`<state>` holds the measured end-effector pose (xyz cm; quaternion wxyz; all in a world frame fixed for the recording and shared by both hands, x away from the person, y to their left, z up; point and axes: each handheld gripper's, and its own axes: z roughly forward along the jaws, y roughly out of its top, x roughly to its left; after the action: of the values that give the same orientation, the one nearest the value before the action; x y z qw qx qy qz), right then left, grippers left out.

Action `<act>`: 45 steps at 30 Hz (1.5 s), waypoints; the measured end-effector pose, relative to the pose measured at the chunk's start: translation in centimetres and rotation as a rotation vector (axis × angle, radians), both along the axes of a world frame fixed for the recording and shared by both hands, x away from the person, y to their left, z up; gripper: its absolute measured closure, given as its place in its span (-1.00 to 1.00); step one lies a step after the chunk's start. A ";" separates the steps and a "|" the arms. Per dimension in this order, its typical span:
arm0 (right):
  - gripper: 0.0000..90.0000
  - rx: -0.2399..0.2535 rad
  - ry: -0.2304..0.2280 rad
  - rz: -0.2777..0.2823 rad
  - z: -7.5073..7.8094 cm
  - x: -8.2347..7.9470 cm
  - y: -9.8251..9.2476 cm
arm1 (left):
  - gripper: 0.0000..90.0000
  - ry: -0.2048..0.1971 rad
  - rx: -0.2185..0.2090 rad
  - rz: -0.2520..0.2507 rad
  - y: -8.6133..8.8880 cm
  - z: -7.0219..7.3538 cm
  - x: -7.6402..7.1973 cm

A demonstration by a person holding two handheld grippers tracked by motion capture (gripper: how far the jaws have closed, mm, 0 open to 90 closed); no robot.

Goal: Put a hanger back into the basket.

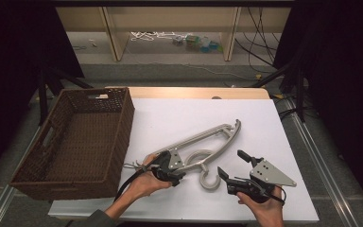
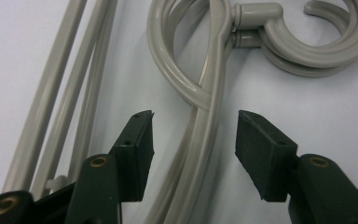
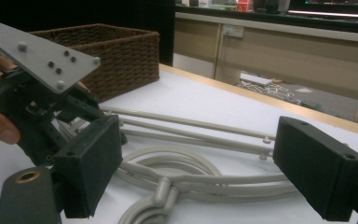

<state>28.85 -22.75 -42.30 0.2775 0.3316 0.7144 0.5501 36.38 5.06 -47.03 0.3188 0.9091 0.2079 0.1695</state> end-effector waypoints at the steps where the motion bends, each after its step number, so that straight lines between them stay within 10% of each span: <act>1: -0.63 0.006 -0.002 -0.003 0.0 0.0 0.0 | 0.13 0.007 0.007 -0.001 -0.2 0.0 0.1; 30: -0.61 0.003 -0.006 -0.001 0.0 0.1 -0.1 | 0.74 0.035 0.027 -0.111 -0.8 0.4 0.7; 45: -0.59 0.019 -0.027 0.005 0.2 0.1 -0.3 | 0.81 0.034 -0.079 -0.080 0.5 2.4 1.4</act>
<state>28.93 -23.03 -42.08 0.2828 0.3251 0.7063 0.5617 37.74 5.54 -44.67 0.3574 0.9061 0.1832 0.1330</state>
